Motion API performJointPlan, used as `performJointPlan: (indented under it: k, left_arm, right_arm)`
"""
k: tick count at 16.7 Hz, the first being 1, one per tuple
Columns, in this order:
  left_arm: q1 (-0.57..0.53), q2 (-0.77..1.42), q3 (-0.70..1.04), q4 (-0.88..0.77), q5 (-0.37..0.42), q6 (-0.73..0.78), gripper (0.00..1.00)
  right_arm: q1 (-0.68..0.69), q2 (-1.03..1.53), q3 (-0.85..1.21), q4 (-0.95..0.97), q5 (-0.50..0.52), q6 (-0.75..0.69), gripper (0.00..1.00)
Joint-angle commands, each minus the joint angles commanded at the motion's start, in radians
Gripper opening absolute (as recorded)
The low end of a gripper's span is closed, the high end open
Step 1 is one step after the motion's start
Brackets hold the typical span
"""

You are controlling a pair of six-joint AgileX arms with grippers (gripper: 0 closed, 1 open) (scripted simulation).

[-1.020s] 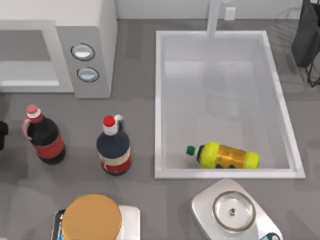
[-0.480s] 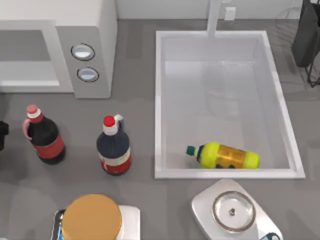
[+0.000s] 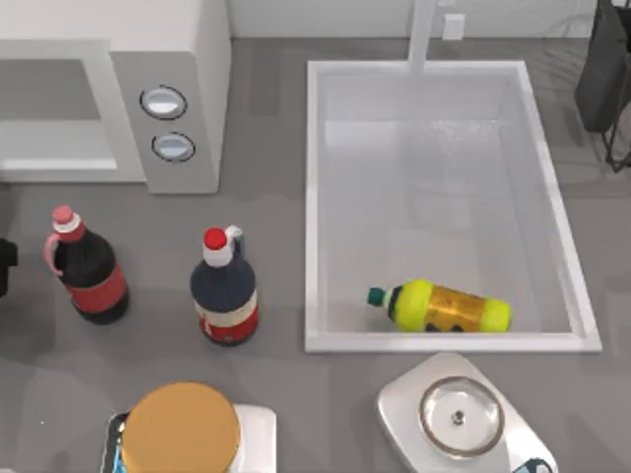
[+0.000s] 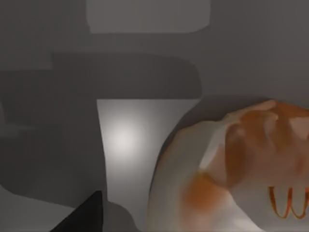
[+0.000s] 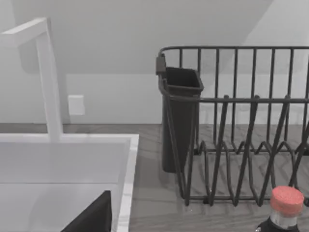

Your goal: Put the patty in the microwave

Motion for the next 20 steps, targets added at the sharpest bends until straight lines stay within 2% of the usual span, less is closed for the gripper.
performJointPlan:
  k: [6, 13, 20]
  left_arm:
    - [0.005, -0.102, 0.014, -0.092, 0.001, 0.014, 0.00]
    - [-0.013, -0.253, 0.157, -0.336, -0.025, 0.068, 0.00]
    - [0.004, -0.206, 0.250, -0.441, 0.002, 0.000, 0.00]
  right_arm:
    - [0.000, 0.000, 0.000, 0.000, 0.000, 0.000, 1.00]
    - [0.000, 0.000, 0.000, 0.000, 0.000, 0.000, 1.00]
    - [0.000, 0.000, 0.000, 0.000, 0.000, 0.000, 1.00]
